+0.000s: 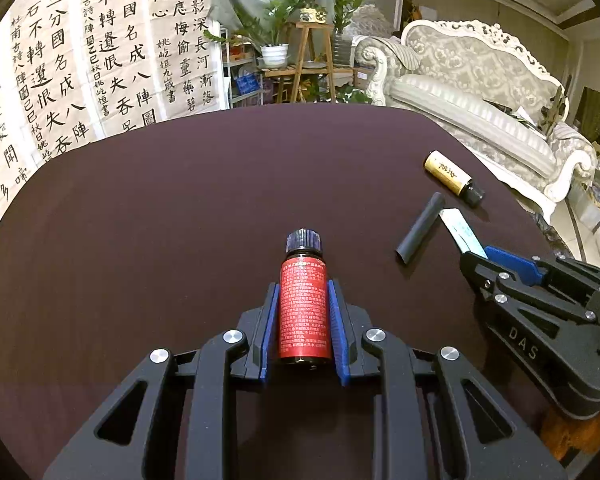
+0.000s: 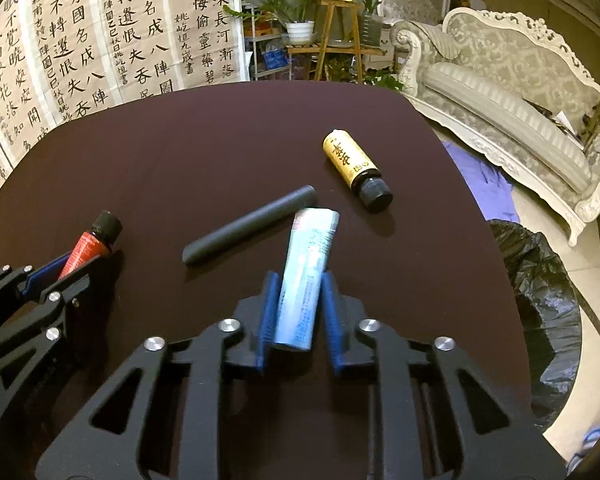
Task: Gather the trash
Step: 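Grasp the light-blue tube with the right tool, then carry the light-blue tube and red bottle toward the trash bag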
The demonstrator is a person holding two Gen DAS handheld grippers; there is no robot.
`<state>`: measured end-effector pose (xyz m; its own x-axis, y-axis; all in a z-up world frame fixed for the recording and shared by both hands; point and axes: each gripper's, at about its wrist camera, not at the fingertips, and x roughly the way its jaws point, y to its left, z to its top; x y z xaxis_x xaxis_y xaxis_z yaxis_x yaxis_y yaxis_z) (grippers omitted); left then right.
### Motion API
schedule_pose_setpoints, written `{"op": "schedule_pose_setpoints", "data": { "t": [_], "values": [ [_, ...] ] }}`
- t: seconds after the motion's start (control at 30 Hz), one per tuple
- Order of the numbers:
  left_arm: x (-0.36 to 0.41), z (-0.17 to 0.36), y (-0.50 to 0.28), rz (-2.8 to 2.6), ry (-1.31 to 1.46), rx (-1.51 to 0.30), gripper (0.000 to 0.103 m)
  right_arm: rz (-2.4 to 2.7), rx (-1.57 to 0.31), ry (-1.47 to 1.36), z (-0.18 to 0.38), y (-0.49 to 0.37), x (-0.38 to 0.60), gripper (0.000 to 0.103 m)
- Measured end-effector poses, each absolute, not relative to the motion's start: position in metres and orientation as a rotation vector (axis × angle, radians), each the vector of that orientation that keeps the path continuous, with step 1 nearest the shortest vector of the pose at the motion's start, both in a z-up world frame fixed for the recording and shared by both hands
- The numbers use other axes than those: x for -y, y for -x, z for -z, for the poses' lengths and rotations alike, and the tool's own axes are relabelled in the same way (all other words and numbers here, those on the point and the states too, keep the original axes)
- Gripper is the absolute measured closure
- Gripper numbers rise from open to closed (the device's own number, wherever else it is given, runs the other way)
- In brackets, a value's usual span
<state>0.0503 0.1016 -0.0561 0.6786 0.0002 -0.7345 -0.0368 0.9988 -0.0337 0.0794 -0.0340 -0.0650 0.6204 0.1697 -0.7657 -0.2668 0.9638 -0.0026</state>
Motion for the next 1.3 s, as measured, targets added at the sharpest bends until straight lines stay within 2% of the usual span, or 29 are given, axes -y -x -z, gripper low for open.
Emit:
{"op": "schedule_pose_setpoints", "data": {
  "t": [0.73, 1.3],
  "values": [
    [-0.079, 0.046, -0.045, 0.029, 0.038, -0.784, 0.078, -0.188, -0.792, 0.08, 0.05, -0.054, 0.071, 0.085],
    [0.019, 0.021, -0.064, 0.23, -0.025, -0.717, 0.078, 0.051, -0.71, -0.011, 0.033, -0.045, 0.181, 0.085]
  ]
}}
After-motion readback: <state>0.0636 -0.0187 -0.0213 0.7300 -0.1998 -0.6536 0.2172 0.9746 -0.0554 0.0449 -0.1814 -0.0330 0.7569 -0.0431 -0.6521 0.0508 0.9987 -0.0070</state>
